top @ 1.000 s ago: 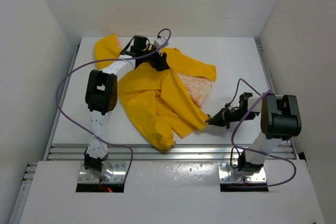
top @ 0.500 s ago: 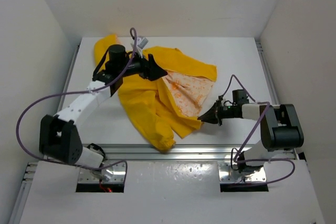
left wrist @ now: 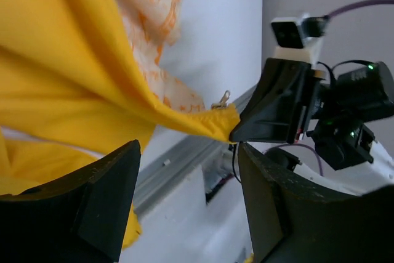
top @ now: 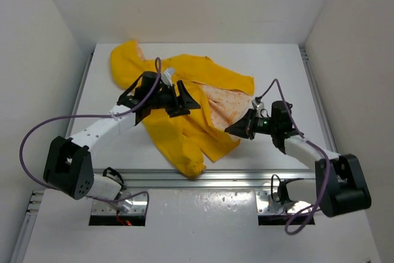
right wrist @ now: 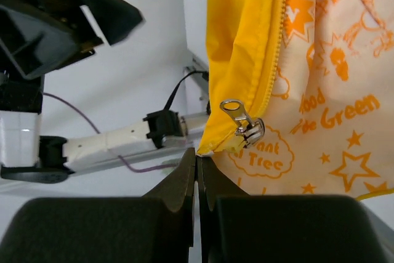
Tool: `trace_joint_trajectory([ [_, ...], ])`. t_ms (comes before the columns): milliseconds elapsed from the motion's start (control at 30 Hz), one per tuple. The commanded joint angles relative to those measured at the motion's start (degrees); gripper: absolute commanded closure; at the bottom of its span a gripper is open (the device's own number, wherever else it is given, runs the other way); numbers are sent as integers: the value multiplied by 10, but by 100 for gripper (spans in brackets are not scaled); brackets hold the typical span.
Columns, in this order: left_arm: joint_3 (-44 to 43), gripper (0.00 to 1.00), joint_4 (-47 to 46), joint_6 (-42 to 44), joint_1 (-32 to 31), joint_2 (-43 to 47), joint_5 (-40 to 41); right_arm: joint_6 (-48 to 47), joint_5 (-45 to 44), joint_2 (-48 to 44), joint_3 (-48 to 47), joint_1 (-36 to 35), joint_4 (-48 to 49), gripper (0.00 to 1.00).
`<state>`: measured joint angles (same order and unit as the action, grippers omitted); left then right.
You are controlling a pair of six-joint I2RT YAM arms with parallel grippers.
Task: Zip up the jacket
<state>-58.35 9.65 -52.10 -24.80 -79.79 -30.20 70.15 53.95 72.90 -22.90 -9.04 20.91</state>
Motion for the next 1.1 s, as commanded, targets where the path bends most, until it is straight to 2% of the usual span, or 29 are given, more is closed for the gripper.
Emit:
trace_joint_trajectory([
  [0, 5, 31, 8, -104, -27, 12, 7, -47, -71, -63, 20, -26, 1, 100],
  [133, 17, 29, 14, -171, -27, -4, -9, -101, -146, -146, 40, -57, -17, 100],
  [233, 23, 48, 7, -259, -39, -29, -24, -114, -204, -158, 57, -86, 6, 100],
  [267, 23, 49, 0, -274, -39, -36, -31, -119, -209, -158, 59, -95, 11, 100],
  [300, 23, 47, -12, -284, -45, -43, -51, -122, -221, -159, 60, -100, 27, 100],
  [333, 23, 39, -27, -293, -45, -48, -57, -128, -227, -165, 60, -104, 31, 100],
  [367, 23, 19, -27, -308, -50, -56, -64, -148, -241, -167, 60, -107, 33, 100],
  [467, 23, 29, -54, -321, -50, -65, -96, -198, -281, -178, 58, -125, 43, 100],
  [500, 23, 35, -54, -327, -50, -72, -96, -210, -289, -182, 57, -128, 48, 100],
  [567, 29, 37, -72, -335, -55, -78, -121, -229, -307, -181, 56, -150, 57, 100],
  [633, 37, 45, -77, -351, -55, -85, -133, -241, -323, -177, 54, -168, 71, 100],
  [733, 48, 43, -83, -367, -61, -90, -139, -241, -356, -167, 52, -193, 90, 100],
  [933, 66, 27, -90, -388, -74, -95, -150, -226, -390, -146, 43, -209, 106, 100],
  [1000, 71, 27, -107, -404, -81, -95, -150, -215, -395, -147, 41, -211, 108, 100],
  [1067, 76, 34, -112, -415, -87, -109, -155, -210, -405, -154, 40, -215, 106, 100],
])
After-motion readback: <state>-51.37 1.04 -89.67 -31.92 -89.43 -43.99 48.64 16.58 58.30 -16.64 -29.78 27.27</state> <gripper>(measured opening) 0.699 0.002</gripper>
